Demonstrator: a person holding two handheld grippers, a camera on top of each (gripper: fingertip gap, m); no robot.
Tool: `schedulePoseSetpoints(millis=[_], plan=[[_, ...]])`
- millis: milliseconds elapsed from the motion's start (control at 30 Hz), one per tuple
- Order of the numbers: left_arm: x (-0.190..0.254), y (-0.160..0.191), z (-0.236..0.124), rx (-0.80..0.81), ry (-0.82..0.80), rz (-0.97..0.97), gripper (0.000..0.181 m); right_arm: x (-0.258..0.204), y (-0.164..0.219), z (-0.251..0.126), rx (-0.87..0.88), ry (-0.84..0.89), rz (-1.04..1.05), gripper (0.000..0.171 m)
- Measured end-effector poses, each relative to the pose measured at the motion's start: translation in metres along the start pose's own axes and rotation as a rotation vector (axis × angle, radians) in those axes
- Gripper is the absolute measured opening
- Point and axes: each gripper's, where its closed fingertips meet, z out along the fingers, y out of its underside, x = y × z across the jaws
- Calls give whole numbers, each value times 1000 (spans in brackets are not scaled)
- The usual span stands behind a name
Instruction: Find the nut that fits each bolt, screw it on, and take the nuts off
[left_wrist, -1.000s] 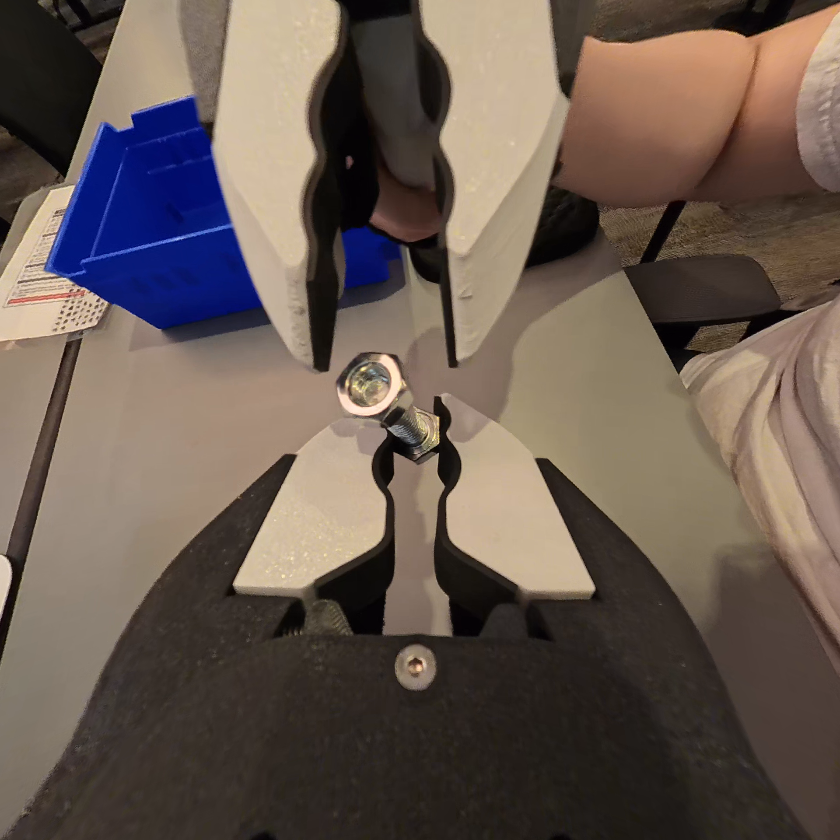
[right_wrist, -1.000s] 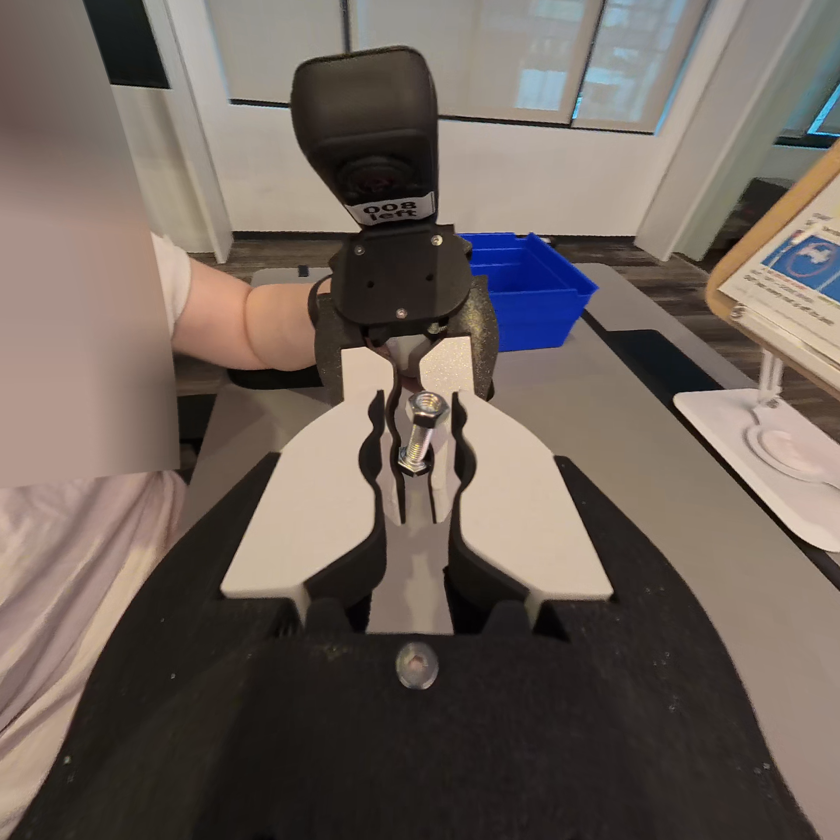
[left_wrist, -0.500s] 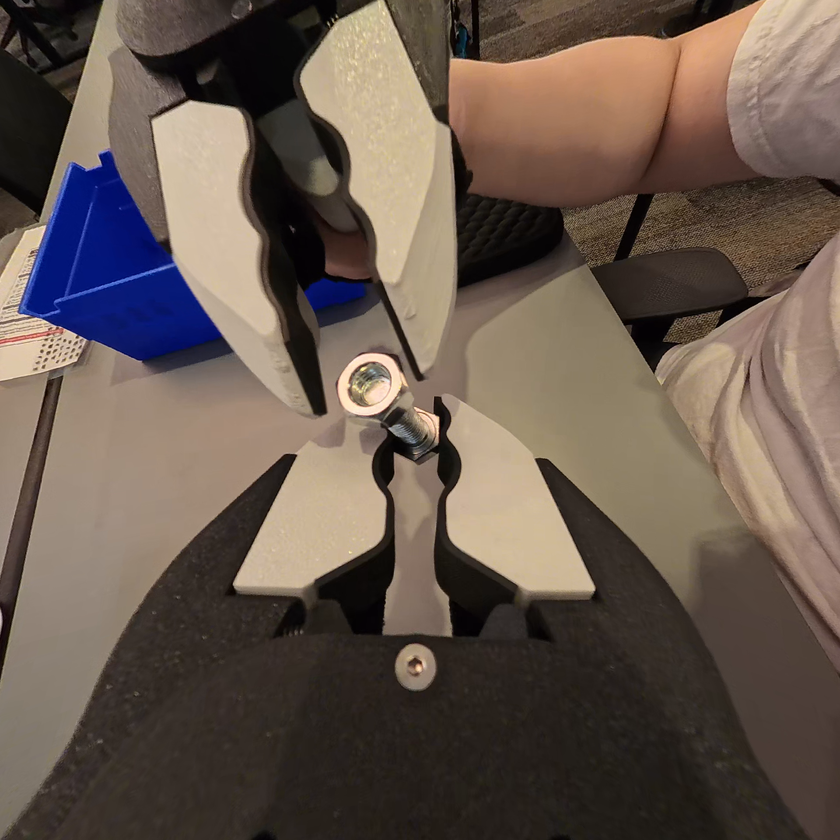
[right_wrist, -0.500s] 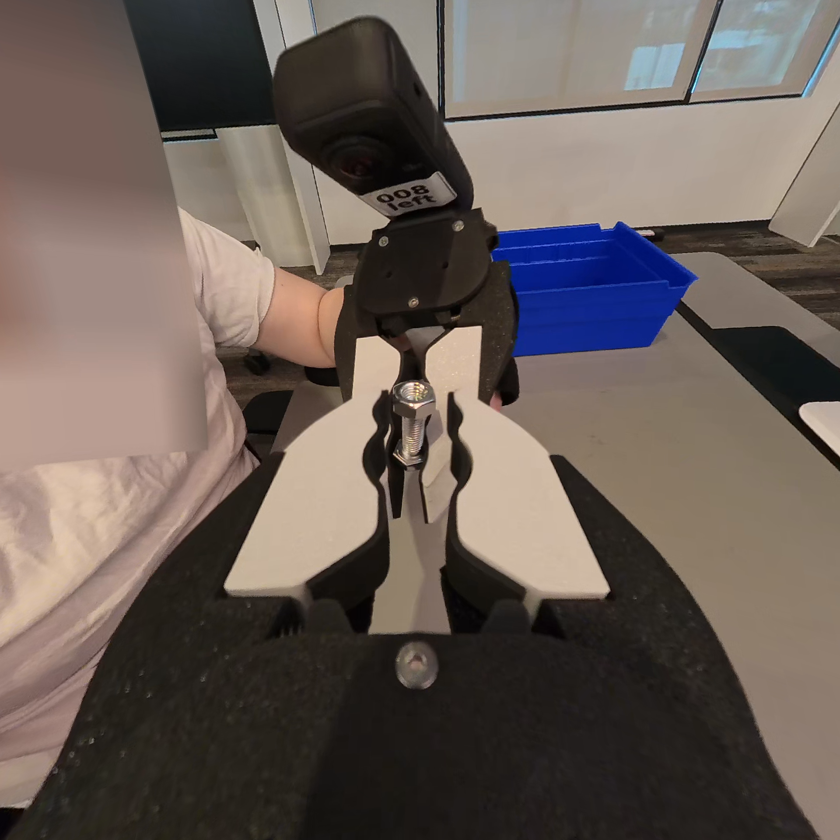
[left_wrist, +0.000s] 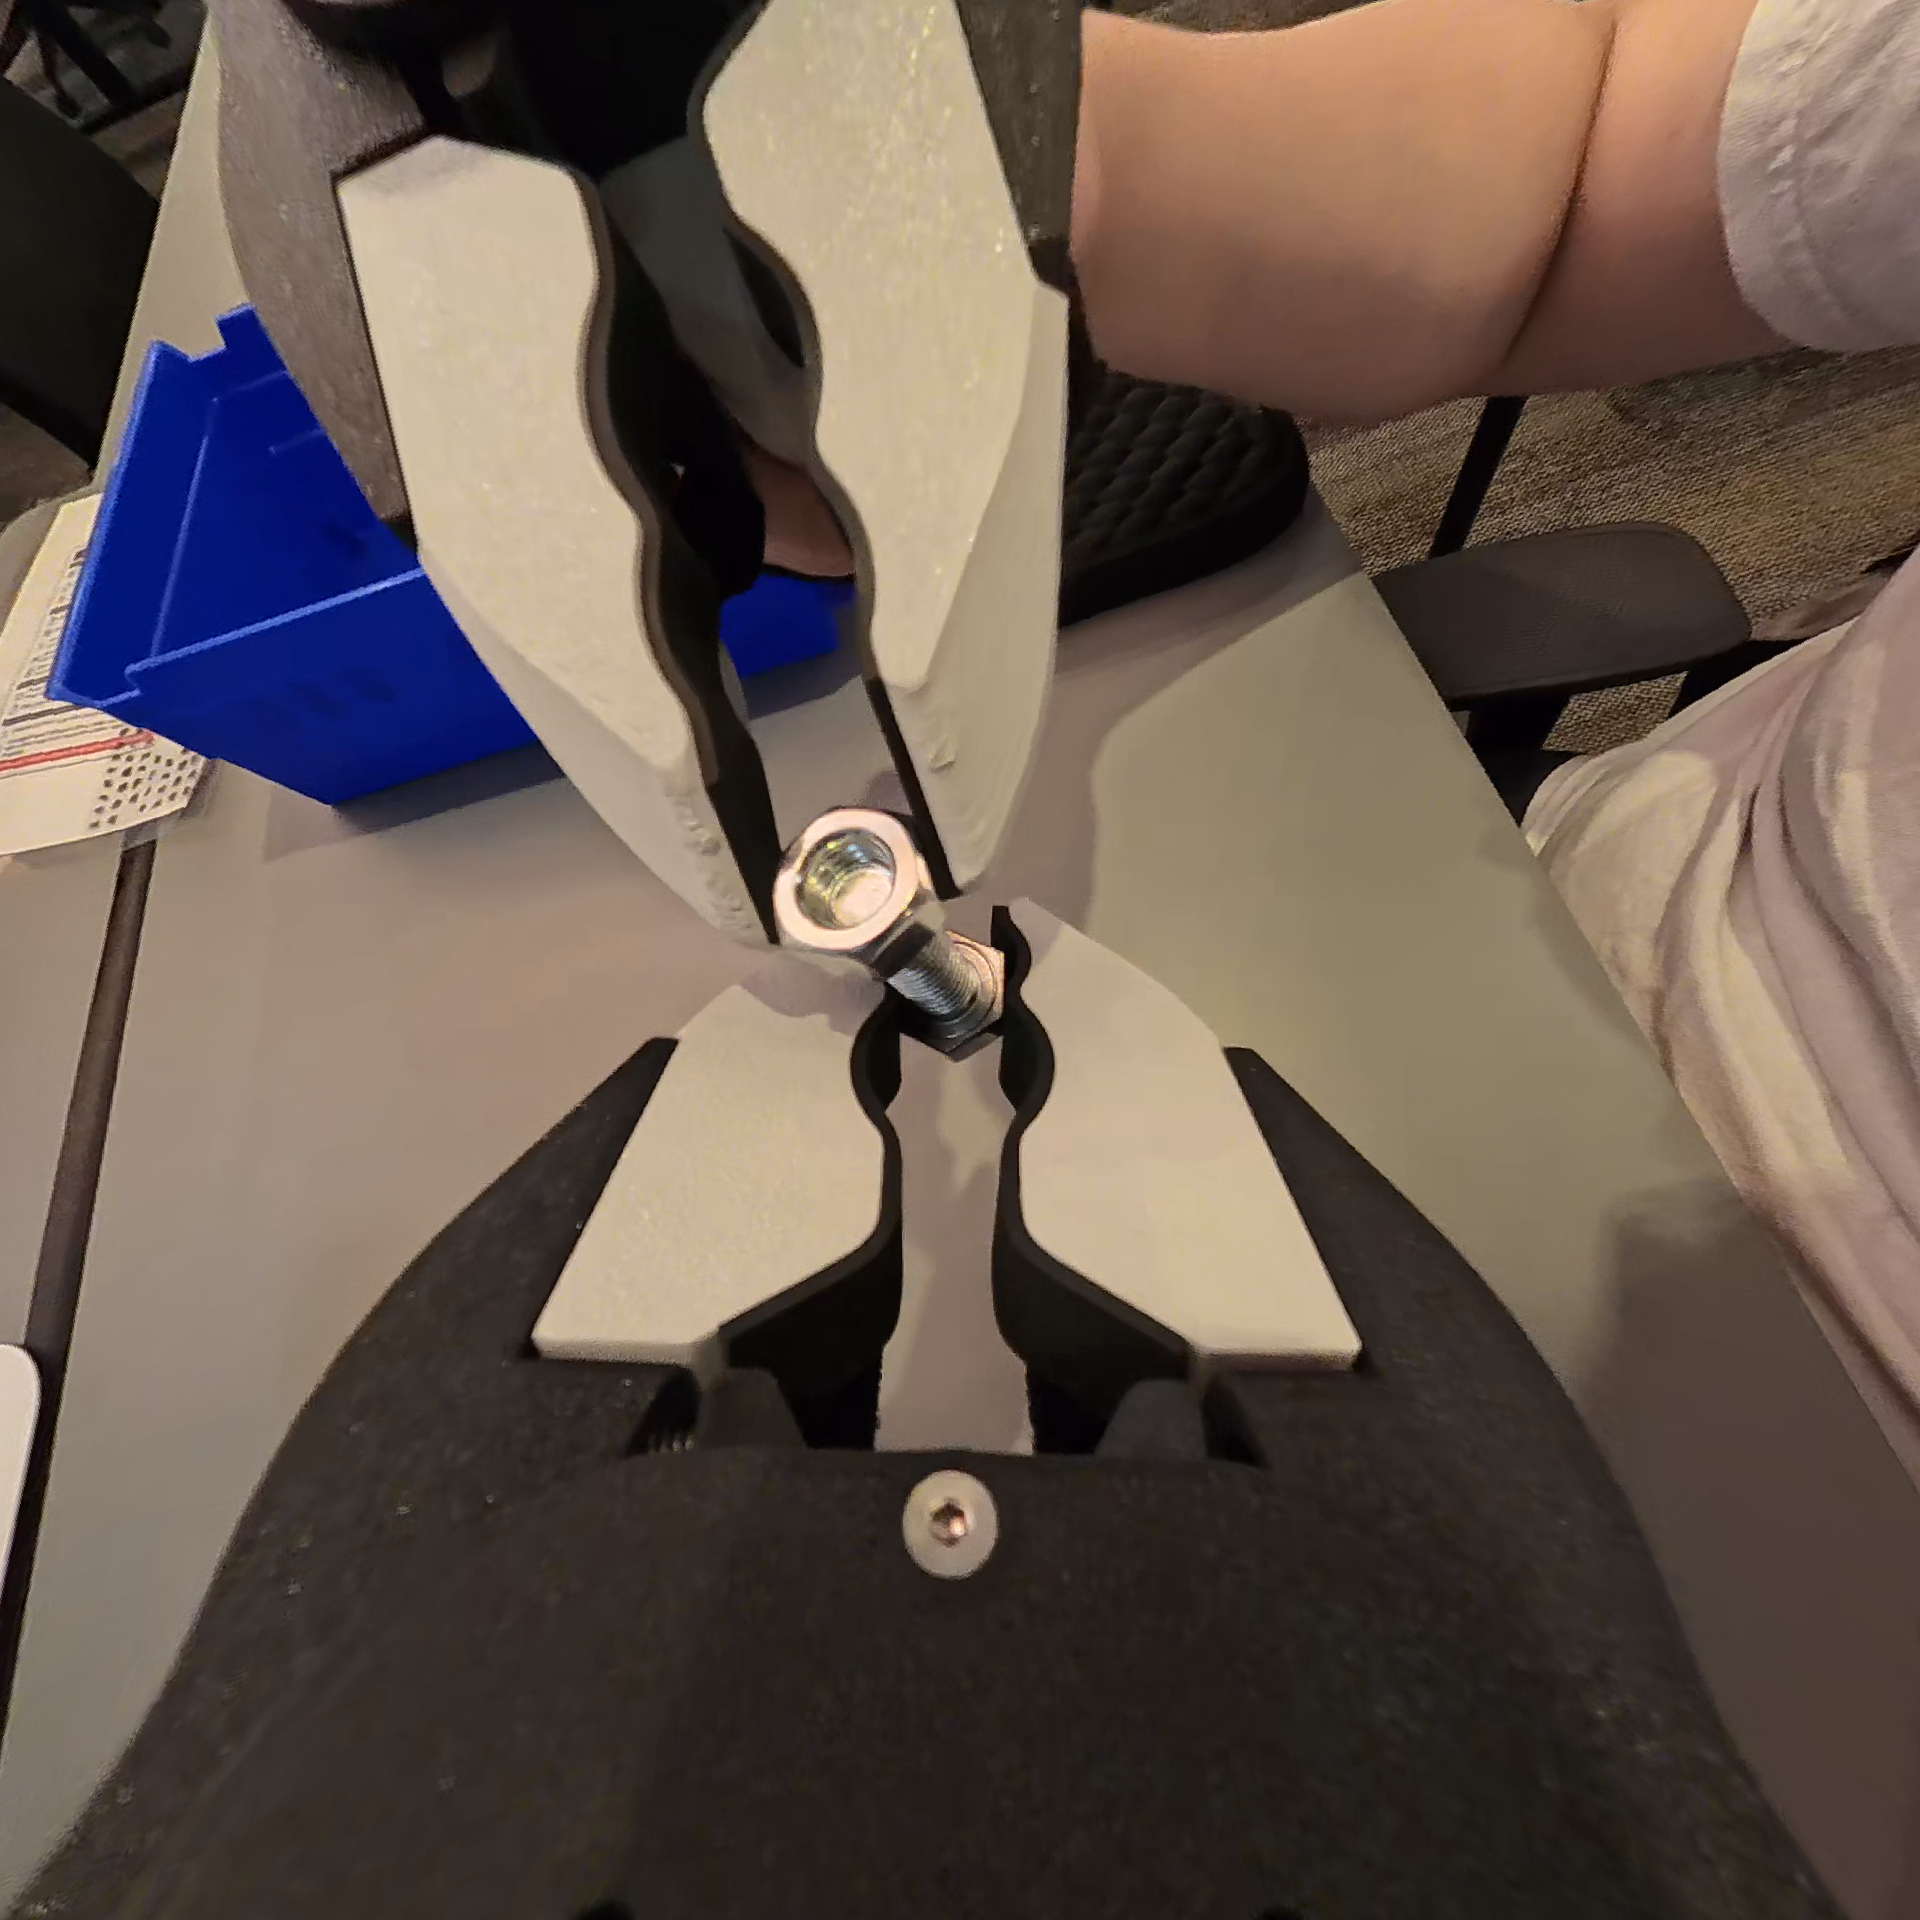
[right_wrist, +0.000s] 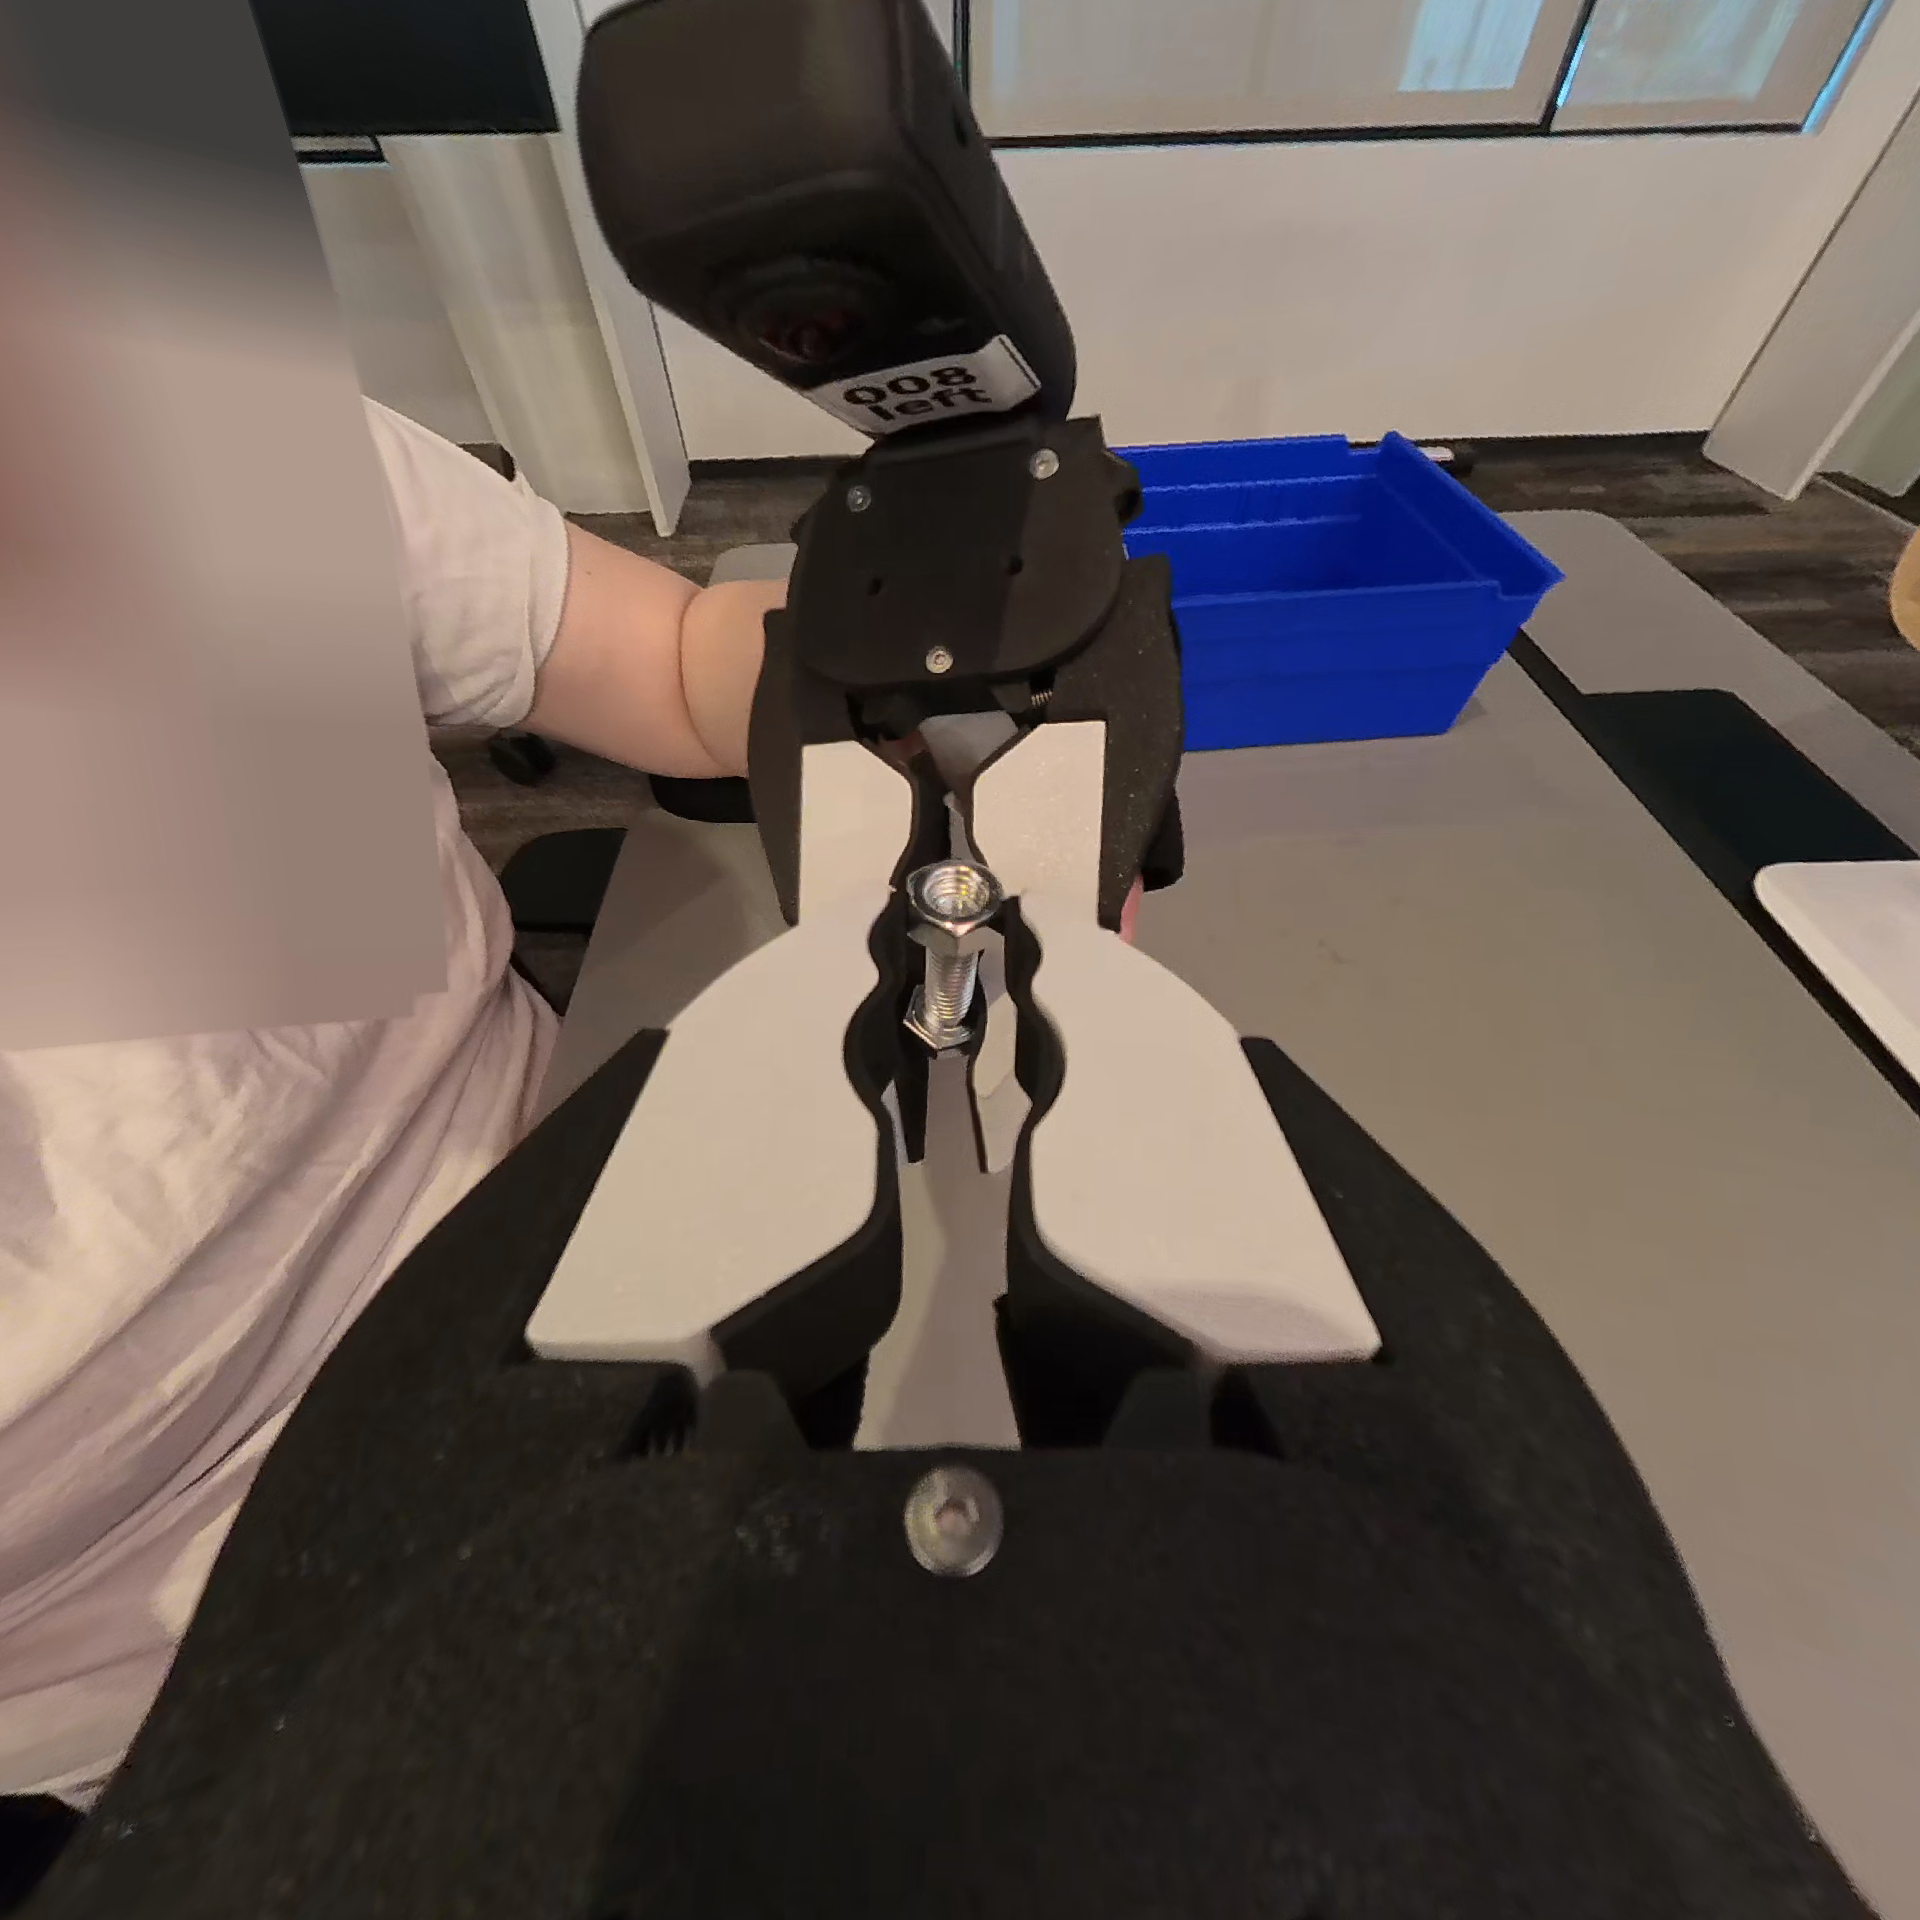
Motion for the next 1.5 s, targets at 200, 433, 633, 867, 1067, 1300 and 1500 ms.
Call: schedulePoseSetpoints(millis=[200,433,633,867,1067,1300,1500], plan=[[-10,6,0,-31,-52,-34,14,11,2,1,-13,126,61,17],[-21,13,0,-59,-104,-85,13,23,5,2,-8,343,154,17],[-24,17,1,-87,-128,-78,13,26,8,2,-49,424,196,17],[-27,19,0,-102,-154,-86,13,29,9,2,-51,508,232,17],[-28,19,1,-96,-152,-104,13,31,9,1,-79,576,190,17],[-23,12,-2,-56,-117,-106,13,24,6,2,-40,477,198,24],[-17,7,-3,-30,-89,-73,14,15,-10,-7,37,334,68,29]])
